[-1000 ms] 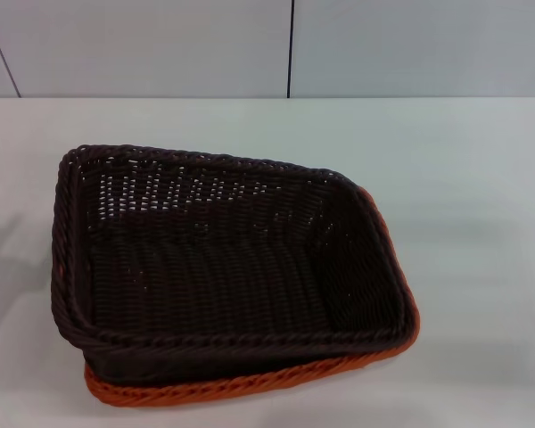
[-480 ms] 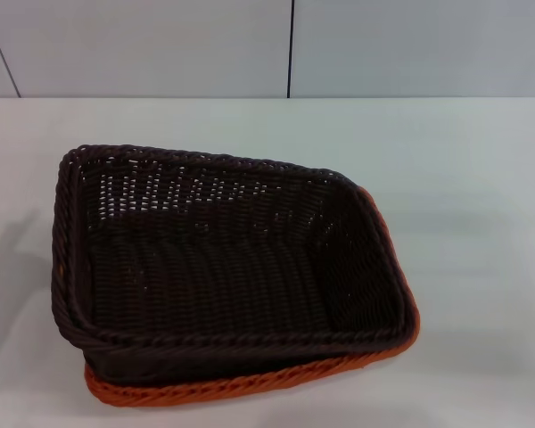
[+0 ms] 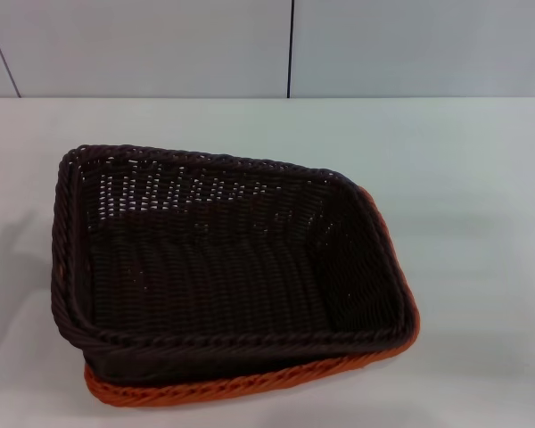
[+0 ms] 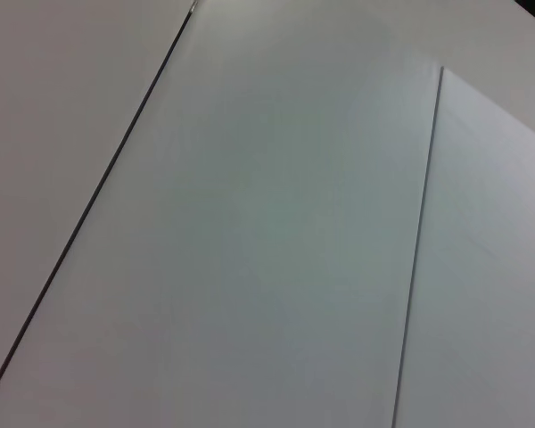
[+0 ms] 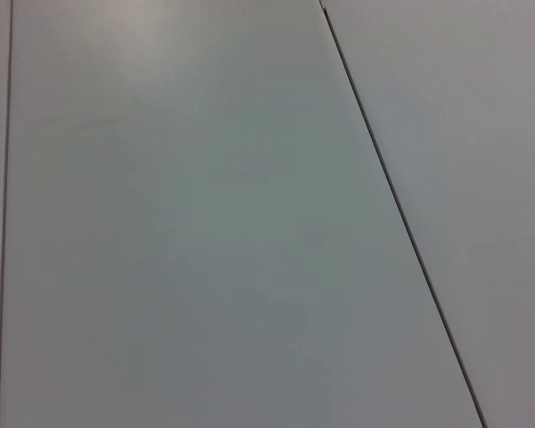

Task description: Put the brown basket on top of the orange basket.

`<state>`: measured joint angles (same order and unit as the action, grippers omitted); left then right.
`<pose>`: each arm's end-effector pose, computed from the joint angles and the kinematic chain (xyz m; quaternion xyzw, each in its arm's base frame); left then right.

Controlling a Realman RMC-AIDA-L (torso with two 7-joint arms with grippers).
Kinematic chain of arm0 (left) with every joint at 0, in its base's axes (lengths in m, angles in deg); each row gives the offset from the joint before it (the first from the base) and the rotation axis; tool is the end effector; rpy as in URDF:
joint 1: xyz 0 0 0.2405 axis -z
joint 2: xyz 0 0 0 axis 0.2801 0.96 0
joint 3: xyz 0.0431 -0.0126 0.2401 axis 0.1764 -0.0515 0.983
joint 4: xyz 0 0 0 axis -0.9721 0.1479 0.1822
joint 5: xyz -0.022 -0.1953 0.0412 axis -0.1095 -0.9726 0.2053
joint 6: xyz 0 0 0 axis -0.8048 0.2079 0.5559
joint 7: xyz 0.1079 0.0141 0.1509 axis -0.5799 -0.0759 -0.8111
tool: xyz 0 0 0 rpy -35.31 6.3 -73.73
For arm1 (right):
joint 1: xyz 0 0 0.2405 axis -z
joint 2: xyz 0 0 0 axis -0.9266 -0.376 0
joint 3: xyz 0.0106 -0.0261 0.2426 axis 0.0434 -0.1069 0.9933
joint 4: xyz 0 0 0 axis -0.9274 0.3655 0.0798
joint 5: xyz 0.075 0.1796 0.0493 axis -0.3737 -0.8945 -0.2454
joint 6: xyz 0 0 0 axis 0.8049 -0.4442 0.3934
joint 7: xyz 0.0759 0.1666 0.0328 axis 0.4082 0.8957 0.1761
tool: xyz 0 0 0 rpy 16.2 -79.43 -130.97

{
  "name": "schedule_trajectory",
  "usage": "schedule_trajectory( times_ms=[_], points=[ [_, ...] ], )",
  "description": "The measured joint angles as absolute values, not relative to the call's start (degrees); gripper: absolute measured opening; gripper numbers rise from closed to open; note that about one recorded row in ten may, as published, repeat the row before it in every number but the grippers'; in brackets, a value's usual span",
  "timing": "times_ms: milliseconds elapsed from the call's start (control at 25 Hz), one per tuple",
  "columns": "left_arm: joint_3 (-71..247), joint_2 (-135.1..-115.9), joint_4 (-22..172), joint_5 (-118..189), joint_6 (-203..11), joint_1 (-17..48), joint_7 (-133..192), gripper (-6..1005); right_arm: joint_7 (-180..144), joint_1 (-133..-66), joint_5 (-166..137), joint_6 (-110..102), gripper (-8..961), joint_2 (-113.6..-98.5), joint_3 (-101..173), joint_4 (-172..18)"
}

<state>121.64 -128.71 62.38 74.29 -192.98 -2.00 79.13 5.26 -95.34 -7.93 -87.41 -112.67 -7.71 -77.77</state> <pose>-0.2753 0.2779 0.0930 -0.6353 -0.1648 -0.5869 0.4740 0.2755 0.3505 0.0844 -0.5682 0.1611 0.5011 0.6325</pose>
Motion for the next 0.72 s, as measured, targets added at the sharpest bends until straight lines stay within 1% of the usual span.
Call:
schedule_trajectory(
  times_ms=[720],
  points=[
    [121.45, -128.9, 62.37, 74.24, -193.33, -0.93, 78.67, 704, 10.67, -91.61, -7.92, -90.33, 507, -112.73, -4.8, -78.28]
  ],
)
